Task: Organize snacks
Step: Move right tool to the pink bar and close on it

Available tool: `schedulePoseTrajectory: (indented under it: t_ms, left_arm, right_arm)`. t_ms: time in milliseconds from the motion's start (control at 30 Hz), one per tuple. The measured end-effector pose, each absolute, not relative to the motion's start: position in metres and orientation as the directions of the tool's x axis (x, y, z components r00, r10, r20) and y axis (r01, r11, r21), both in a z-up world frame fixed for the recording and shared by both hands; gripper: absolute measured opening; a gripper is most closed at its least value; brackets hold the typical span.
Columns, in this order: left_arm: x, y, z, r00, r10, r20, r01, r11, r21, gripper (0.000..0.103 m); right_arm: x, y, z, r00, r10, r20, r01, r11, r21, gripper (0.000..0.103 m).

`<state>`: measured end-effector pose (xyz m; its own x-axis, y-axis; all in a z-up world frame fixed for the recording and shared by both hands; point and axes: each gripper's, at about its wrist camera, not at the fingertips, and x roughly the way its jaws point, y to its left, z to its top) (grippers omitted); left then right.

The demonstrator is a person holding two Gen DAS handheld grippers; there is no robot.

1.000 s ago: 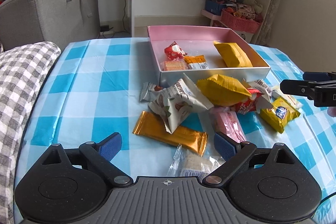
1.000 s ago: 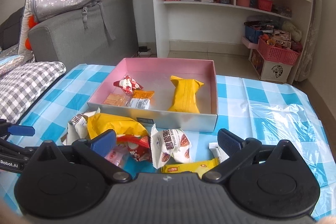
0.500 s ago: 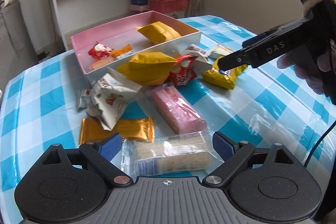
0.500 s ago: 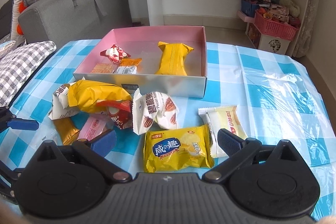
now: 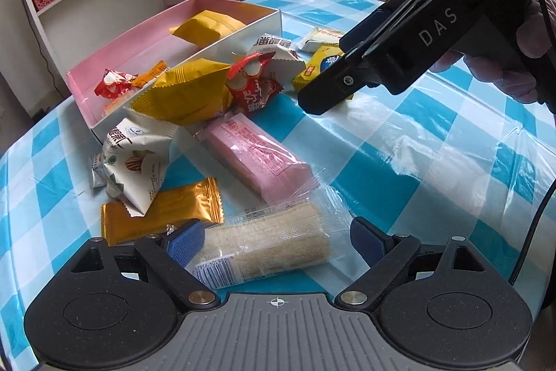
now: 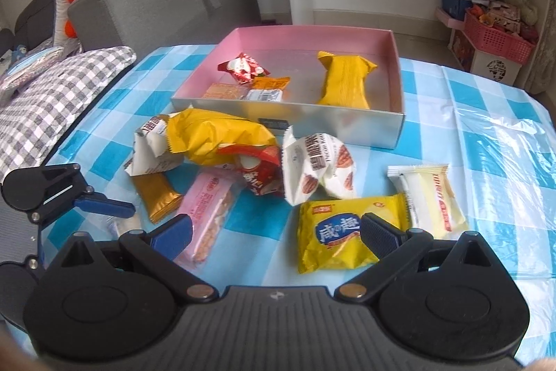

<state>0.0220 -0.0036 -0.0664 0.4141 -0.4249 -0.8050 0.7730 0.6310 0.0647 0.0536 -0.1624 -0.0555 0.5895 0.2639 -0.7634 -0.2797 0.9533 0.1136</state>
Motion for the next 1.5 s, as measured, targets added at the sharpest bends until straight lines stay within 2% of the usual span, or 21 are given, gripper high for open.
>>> schedulePoseTrajectory:
  t_ms: [167, 233, 267, 367, 533, 600, 833, 967, 1100, 1367, 1500]
  left_arm:
    - [0.021, 0.008, -0.068, 0.428, -0.37, -0.825, 0.739, 0.669, 0.083, 0.09]
    - [0.021, 0.014, -0.07, 0.431, -0.345, -0.834, 0.721, 0.687, 0.089, 0.088]
    - [0.022, 0.017, -0.072, 0.43, -0.32, -0.844, 0.709, 0.699, 0.096, 0.083]
    - [0.027, 0.03, -0.072, 0.422, -0.302, -0.855, 0.665, 0.744, 0.066, 0.083]
    - [0.035, 0.049, -0.068, 0.396, -0.312, -0.864, 0.595, 0.803, -0.017, 0.081]
    - [0.035, 0.053, -0.066, 0.373, -0.339, -0.864, 0.581, 0.811, -0.067, 0.081]
    - [0.038, 0.06, -0.064, 0.319, -0.388, -0.865, 0.54, 0.824, -0.17, 0.082]
    - [0.039, 0.063, -0.064, 0.318, -0.384, -0.867, 0.53, 0.83, -0.174, 0.083]
    - [0.039, 0.065, -0.062, 0.314, -0.392, -0.865, 0.525, 0.831, -0.186, 0.083]
    - [0.038, 0.048, -0.055, 0.297, -0.422, -0.857, 0.494, 0.836, -0.24, 0.083]
    - [0.038, 0.032, -0.058, 0.312, -0.388, -0.868, 0.444, 0.867, -0.228, 0.083]
  right_arm:
    - [0.055, -0.145, -0.059, 0.553, 0.296, -0.779, -0.303, 0.942, 0.143, 0.102]
    - [0.055, -0.139, -0.06, 0.537, 0.313, -0.783, -0.31, 0.937, 0.162, 0.1]
    - [0.055, -0.136, -0.06, 0.531, 0.319, -0.785, -0.314, 0.935, 0.168, 0.099]
    - [0.058, -0.128, -0.063, 0.516, 0.329, -0.791, -0.318, 0.931, 0.18, 0.095]
    - [0.068, -0.122, -0.071, 0.509, 0.308, -0.804, -0.284, 0.941, 0.182, 0.073]
    - [0.072, -0.121, -0.077, 0.506, 0.285, -0.814, -0.264, 0.95, 0.169, 0.069]
    - [0.062, -0.102, -0.086, 0.456, 0.269, -0.849, -0.367, 0.925, 0.096, 0.071]
    - [0.049, -0.084, -0.089, 0.438, 0.211, -0.874, -0.465, 0.885, -0.019, 0.075]
    - [0.05, -0.089, -0.085, 0.382, 0.252, -0.889, -0.478, 0.877, 0.043, 0.076]
    - [0.073, -0.114, -0.075, 0.421, 0.314, -0.851, -0.315, 0.93, 0.188, 0.074]
    - [0.081, -0.105, -0.082, 0.428, 0.295, -0.854, -0.293, 0.939, 0.178, 0.064]
